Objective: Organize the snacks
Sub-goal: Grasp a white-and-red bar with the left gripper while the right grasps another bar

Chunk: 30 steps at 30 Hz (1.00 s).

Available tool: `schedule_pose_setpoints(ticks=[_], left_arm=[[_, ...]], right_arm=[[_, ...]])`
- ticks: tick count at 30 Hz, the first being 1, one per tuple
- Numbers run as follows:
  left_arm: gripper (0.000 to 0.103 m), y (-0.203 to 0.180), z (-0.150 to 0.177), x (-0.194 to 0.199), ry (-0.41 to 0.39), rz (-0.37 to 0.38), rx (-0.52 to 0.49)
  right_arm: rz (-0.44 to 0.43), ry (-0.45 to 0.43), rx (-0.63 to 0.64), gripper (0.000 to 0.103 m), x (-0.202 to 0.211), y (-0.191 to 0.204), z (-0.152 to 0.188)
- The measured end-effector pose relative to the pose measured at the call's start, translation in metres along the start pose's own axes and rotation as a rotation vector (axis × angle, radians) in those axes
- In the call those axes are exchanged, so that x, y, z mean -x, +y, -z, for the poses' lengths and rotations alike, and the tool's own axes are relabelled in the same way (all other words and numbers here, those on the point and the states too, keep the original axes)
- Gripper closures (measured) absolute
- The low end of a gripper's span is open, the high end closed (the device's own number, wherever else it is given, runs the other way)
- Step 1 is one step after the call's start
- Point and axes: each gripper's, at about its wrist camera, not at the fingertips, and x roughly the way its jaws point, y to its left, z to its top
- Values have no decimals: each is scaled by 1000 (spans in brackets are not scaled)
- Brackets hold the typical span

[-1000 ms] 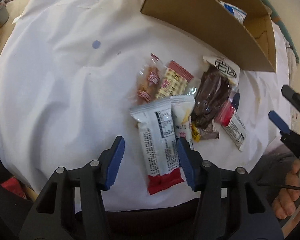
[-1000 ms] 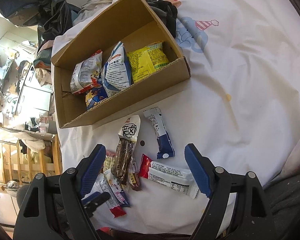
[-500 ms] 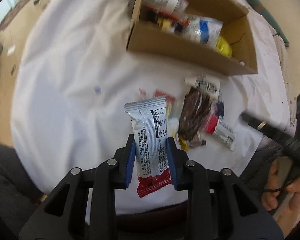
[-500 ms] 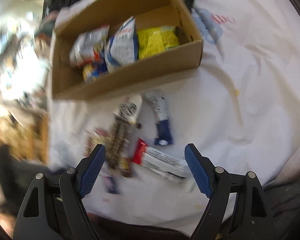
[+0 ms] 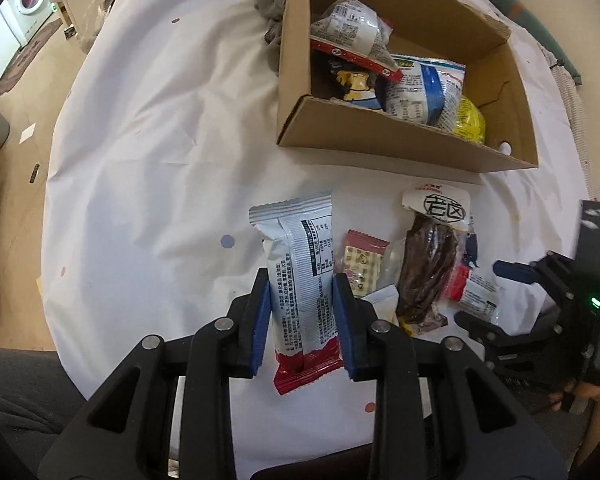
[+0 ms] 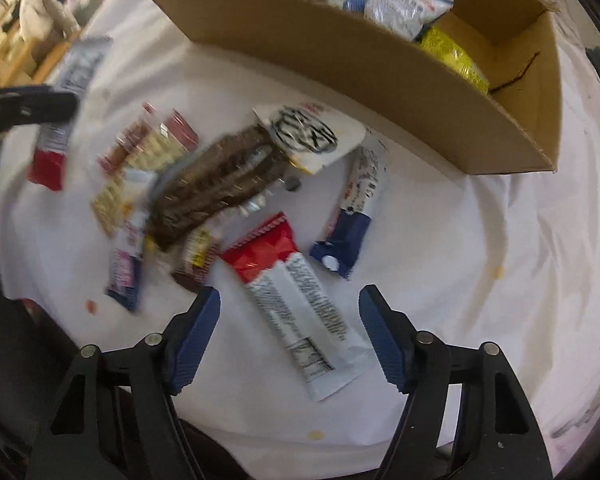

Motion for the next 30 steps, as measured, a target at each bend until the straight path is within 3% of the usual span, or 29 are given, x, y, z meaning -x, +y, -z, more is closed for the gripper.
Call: schedule_pose_setpoints(ticks=[2,4,6,11,18,24,30], left_arm=[[77,-2,0,4,-22,-5,-13],[77,-1,-1,6,-33,-8,-13],[77,0,-2,6,-31,7,-1],[77,-1,-1,13,-54,14,-8],[77,-3,-4,36,-121,13,-12],[77,-6,-30,64,-188,34,10],[77,-20,-70,79,-241,-12,-54]], right_arm=[[0,42,2,36,-8,-3,-2],[-24,71,23,61,-11,-1,-2],[-82,70,32,70,-6,0,1],[-161,-10,8,70,32,-8,10],[-281,-214,-133,71,83,-44,19],[-313,-377,-239,71,109,-61,7],[-337,-498,-321,70,119,-82,-7]])
